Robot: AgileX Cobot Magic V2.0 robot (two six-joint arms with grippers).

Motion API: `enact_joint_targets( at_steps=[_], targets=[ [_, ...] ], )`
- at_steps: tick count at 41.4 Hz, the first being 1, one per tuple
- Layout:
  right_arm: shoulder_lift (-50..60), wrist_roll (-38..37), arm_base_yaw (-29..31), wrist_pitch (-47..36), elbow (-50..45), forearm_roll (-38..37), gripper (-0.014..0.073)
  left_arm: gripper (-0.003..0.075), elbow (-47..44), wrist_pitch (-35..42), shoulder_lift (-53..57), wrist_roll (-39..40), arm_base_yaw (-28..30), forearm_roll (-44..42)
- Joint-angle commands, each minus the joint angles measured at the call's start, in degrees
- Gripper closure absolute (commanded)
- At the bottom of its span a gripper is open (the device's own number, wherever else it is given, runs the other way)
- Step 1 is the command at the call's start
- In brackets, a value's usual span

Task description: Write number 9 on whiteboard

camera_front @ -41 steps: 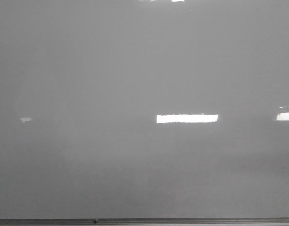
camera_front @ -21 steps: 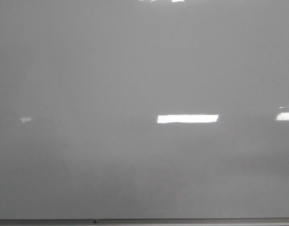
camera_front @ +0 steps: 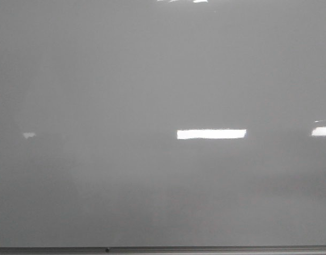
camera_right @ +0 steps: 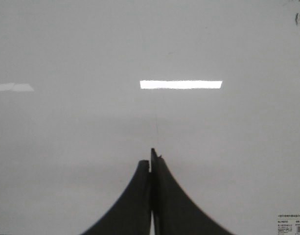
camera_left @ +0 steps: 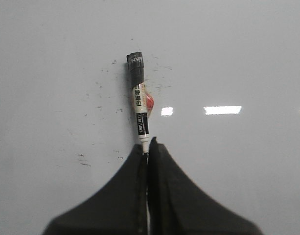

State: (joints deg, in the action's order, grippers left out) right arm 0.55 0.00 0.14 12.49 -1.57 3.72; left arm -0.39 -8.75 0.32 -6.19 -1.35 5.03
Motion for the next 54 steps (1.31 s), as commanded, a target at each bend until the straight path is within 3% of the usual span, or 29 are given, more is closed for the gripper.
enact_joint_targets(
  at_steps=[1,10,20,27,35,47,51,54],
  targets=[
    [1.1,0.0,0.4,-4.4,0.2,-0.5,0.0664,0.0739,-0.1,4.3,1.0,0.6,0.0,0.0],
    [1.1,0.0,0.4,-5.8,0.2,-0.5,0.0664,0.0739,-0.1,6.1,1.0,0.6,0.0,0.0],
    [1.1,0.0,0.4,-7.5,4.9,-0.5,0.0664,0.0739,2.3,14.0,1.0,0.6,0.0,0.6],
    [0.2,0.0,0.4,0.5,15.1,-0.5,0.0664,0.0739,11.2,9.1,-0.1,0.6,0.0,-0.1],
    [-8.3,0.0,0.4,7.3,24.9,-0.5,0.0664,0.0739,20.8,-0.3,-8.4,0.6,0.0,-0.7],
    [-18.4,0.0,0.4,7.5,27.3,-0.5,0.0661,0.0739,23.4,-1.5,-20.9,0.6,0.0,-0.7],
    [-18.6,0.0,0.4,7.4,27.3,-0.5,0.0613,0.0717,23.4,-1.4,-21.6,0.6,0.0,-0.7],
    [-18.6,0.0,0.4,7.2,27.2,-0.5,0.0507,0.0637,23.4,-1.0,-21.6,0.6,0.0,-0.7]
  ],
)
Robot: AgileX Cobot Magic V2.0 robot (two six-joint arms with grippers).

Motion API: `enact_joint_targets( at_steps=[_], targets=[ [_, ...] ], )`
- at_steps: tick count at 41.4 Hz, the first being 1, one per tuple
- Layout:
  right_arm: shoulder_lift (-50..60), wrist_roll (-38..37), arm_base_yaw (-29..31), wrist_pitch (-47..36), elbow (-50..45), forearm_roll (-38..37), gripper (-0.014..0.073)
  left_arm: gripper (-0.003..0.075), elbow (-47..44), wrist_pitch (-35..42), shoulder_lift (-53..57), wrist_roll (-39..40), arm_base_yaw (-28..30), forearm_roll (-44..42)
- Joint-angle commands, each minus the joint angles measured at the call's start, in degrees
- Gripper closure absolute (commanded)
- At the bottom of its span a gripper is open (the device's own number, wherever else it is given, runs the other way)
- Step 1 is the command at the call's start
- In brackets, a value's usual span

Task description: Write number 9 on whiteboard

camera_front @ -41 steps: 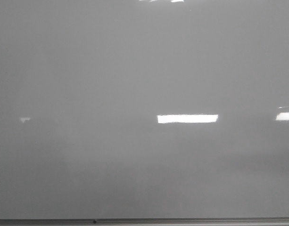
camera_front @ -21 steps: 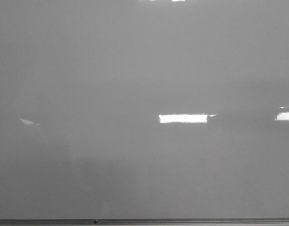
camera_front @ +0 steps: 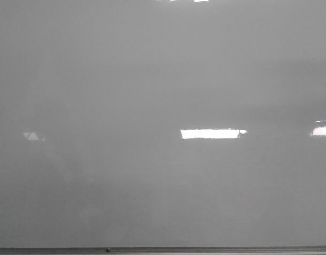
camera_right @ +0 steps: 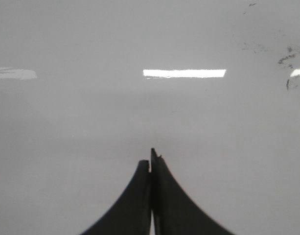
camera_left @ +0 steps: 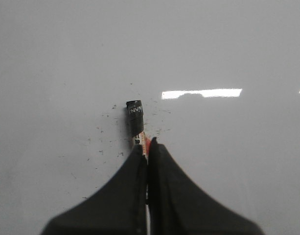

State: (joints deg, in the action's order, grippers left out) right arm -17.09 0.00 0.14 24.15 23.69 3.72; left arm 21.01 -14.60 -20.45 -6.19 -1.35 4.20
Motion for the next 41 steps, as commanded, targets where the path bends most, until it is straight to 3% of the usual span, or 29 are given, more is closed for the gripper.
enact_joint_targets(
  at_steps=[1,8,12,21,30,41],
  targets=[
    [-1.0,0.0,0.4,-4.4,2.0,-0.5,0.0464,0.0603,2.0,4.8,-0.8,0.6,0.0,0.2],
    [-1.0,0.0,0.4,-4.4,1.9,-0.5,0.0130,0.0241,1.9,4.9,-0.8,0.6,0.0,0.2],
    [-1.0,0.0,0.4,-4.3,1.8,-0.5,0.0069,0.0118,1.8,6.0,-1.0,0.6,0.0,0.2],
    [-1.0,0.0,0.4,-4.4,1.8,-0.5,0.0067,0.0112,3.2,5.8,-7.1,0.6,-0.6,0.3],
    [-1.0,0.0,0.4,-4.4,1.8,-0.5,0.0067,0.0112,8.5,3.1,-24.1,0.6,-3.4,1.3],
    [-1.0,0.0,0.4,-4.2,1.8,-0.5,0.0067,0.0112,11.8,10.3,-42.1,0.7,-0.6,2.2]
  ],
)
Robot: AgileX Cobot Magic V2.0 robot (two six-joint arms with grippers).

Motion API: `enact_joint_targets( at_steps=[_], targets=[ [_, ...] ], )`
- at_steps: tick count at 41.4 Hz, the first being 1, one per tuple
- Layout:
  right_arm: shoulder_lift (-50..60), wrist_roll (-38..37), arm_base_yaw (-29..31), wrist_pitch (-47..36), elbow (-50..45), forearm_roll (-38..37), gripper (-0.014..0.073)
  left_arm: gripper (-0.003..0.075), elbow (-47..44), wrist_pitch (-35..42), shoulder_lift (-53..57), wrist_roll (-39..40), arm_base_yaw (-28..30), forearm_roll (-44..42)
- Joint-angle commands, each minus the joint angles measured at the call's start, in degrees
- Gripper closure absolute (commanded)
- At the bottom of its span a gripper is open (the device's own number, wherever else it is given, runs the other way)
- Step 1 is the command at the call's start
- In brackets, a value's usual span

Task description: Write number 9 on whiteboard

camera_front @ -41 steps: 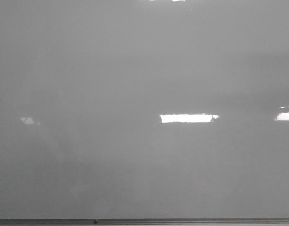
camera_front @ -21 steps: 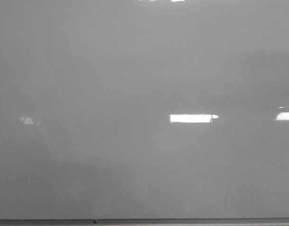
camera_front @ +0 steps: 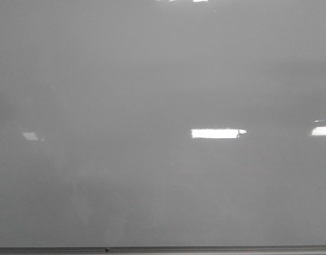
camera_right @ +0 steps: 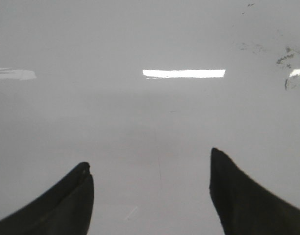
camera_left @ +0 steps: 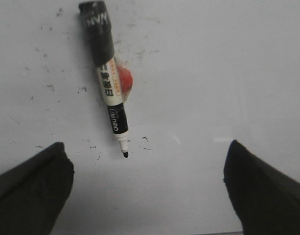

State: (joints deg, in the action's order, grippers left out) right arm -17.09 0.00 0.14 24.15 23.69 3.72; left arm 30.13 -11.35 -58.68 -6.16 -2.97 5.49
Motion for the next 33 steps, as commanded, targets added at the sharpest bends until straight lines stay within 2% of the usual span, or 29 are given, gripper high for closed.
enact_joint_targets(
  at_steps=[1,11,24,29,33],
  targets=[
    [-1.0,0.0,0.4,-4.2,1.8,-0.5,0.0067,0.0112,2.9,7.8,-5.2,0.7,1.2,1.1],
    [-1.0,0.0,0.4,-4.1,1.8,-0.5,0.0067,0.0113,3.2,21.1,-17.9,0.7,1.0,1.1],
    [-1.0,0.0,0.4,-4.1,1.8,-0.5,0.0067,0.0115,3.2,28.3,-25.0,0.7,1.0,1.1],
    [-1.0,0.0,0.4,-4.1,1.8,-0.5,0.0067,0.0174,3.2,28.6,-25.7,0.7,1.0,1.1],
    [-1.0,0.0,0.4,-4.1,1.8,-0.5,0.0067,0.0272,3.2,28.6,-25.9,0.7,1.0,1.1]
  ],
)
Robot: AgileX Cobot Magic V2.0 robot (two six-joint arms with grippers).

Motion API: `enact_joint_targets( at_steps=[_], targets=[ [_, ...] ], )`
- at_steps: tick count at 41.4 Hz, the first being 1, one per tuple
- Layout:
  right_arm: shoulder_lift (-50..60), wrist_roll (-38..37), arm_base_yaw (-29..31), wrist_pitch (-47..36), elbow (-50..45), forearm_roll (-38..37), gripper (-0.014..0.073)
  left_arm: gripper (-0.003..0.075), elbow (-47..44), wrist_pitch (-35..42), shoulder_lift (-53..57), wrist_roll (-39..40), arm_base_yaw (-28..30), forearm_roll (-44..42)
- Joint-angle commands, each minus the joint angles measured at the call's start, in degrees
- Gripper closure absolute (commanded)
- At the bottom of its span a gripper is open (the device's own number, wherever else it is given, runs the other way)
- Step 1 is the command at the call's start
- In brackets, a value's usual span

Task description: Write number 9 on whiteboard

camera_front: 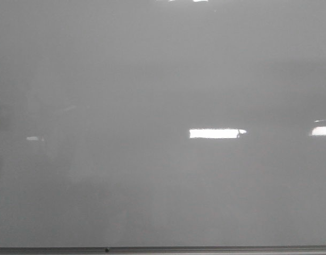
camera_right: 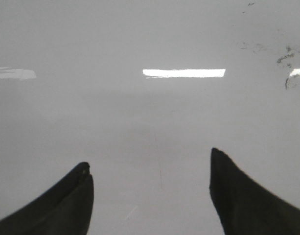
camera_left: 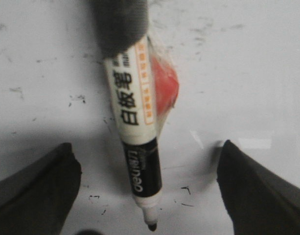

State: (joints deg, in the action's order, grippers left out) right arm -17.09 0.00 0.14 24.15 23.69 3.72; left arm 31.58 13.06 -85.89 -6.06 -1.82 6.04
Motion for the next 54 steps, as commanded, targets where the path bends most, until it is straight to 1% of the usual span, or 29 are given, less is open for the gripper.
enact_joint_targets(
  at_steps=[1,10,12,18,21,25,29,33,38,40,42,45,50,54],
  targets=[
    [-1.0,0.0,0.4,-4.1,1.8,-0.5,0.0067,0.0299,1.8,4.2,1.4,0.6,-0.1,0.5],
    [-1.0,0.0,0.4,-4.1,1.8,-0.5,0.0067,0.0531,1.8,4.2,1.4,0.5,-0.1,0.5],
    [-1.0,0.0,0.4,-4.1,1.8,-0.5,0.0067,0.0594,1.8,4.2,1.4,0.4,-0.1,0.5],
    [-1.0,0.0,0.4,-4.1,1.8,-0.5,0.0067,0.0708,1.8,2.9,2.1,0.4,-0.1,0.5],
    [-1.0,0.0,0.4,-4.1,1.8,-0.5,0.0067,0.0739,1.8,0.9,3.6,0.4,-0.1,0.6],
    [-1.0,0.0,0.4,-4.3,1.8,-0.5,0.0067,0.0739,1.9,-2.7,7.7,0.4,-0.1,0.8],
    [-1.0,0.0,0.4,-4.4,1.8,-0.5,0.0067,0.0739,3.9,-11.7,12.3,0.5,-0.1,3.2],
    [-1.0,0.0,0.4,-4.0,1.9,-0.5,0.0067,0.0739,7.8,-23.4,16.0,0.5,-0.1,5.0],
    [-1.4,0.0,0.4,-2.6,2.5,-0.4,0.0067,0.0739,14.0,-42.6,17.6,-0.8,-0.1,5.0],
    [-2.1,0.0,0.3,-1.5,3.2,-0.4,0.0067,0.0739,16.9,-49.6,17.6,-3.9,-0.7,5.0],
    [-3.4,0.0,0.2,0.1,4.3,-0.4,0.0067,0.0739,19.4,-54.8,17.6,-8.2,-2.0,6.2],
    [-5.8,1.3,0.1,1.7,5.9,0.7,0.0067,0.0739,21.6,-59.3,17.6,-13.2,-4.2,8.9],
    [-9.7,6.0,0.1,4.5,8.2,5.9,0.0068,0.0739,23.4,-61.7,17.6,-25.4,-9.3,15.9],
    [-12.5,13.6,-0.8,7.9,10.1,13.0,0.0068,0.0739,23.4,-62.1,17.6,-38.4,-14.8,22.2]
  ],
)
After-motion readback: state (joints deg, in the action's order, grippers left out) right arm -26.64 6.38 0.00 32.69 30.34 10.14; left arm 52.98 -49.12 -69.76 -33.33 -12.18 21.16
